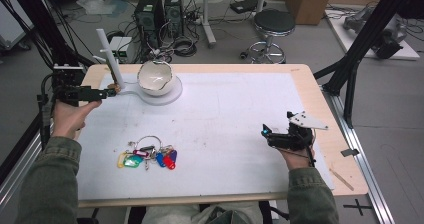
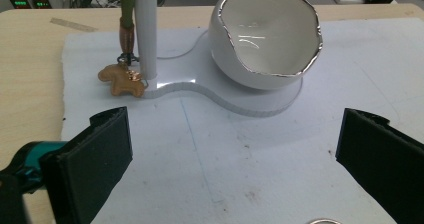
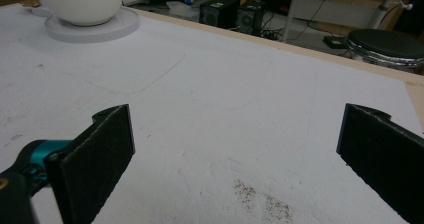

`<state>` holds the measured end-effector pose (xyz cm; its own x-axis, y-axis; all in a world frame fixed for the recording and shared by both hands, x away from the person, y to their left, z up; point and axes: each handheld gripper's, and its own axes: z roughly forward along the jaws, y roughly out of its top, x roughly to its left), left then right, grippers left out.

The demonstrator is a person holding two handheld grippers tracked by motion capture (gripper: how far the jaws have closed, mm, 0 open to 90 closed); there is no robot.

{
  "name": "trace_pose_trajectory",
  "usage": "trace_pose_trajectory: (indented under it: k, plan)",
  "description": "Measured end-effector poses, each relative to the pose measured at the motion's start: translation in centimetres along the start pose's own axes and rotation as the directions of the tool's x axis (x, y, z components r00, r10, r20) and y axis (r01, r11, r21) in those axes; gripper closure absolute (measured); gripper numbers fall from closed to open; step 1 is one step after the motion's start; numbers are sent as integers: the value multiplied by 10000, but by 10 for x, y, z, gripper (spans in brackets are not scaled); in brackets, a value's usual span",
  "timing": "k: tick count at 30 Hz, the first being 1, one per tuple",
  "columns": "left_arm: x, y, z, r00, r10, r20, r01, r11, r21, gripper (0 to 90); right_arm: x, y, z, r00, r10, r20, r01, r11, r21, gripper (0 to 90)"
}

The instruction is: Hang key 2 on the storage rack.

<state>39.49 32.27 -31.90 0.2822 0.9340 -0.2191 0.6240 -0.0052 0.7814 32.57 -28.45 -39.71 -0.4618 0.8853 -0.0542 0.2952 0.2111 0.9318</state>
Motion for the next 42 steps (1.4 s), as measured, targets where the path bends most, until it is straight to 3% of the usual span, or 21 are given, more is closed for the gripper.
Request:
trace_pose_trajectory:
  k: [15,18,24,36,39,42]
  plan:
    - [-29,-24,13,9979,531,365,-540,9982,246,19,0,0,0,10000,44,-38,-44,10000,28,9]
    - [-38,-26,12,9948,580,834,-586,9983,52,19,-1,0,0,10000,26,-68,-25,10000,45,9]
    - [-51,-34,12,9899,821,1152,-823,9966,-28,19,-1,0,0,9999,109,-68,-108,9999,45,9]
    - [-64,-51,17,9852,1287,1136,-1327,9907,283,19,-4,1,-6,9982,530,297,-518,9980,-367,8]
    - [-67,-56,19,9851,1220,1212,-1266,9915,309,19,-4,1,-6,9982,513,308,-502,9981,-359,8]
    - [-71,-60,21,9823,1380,1269,-1446,9885,447,19,-4,1,-6,9987,409,315,-397,9986,-359,8]
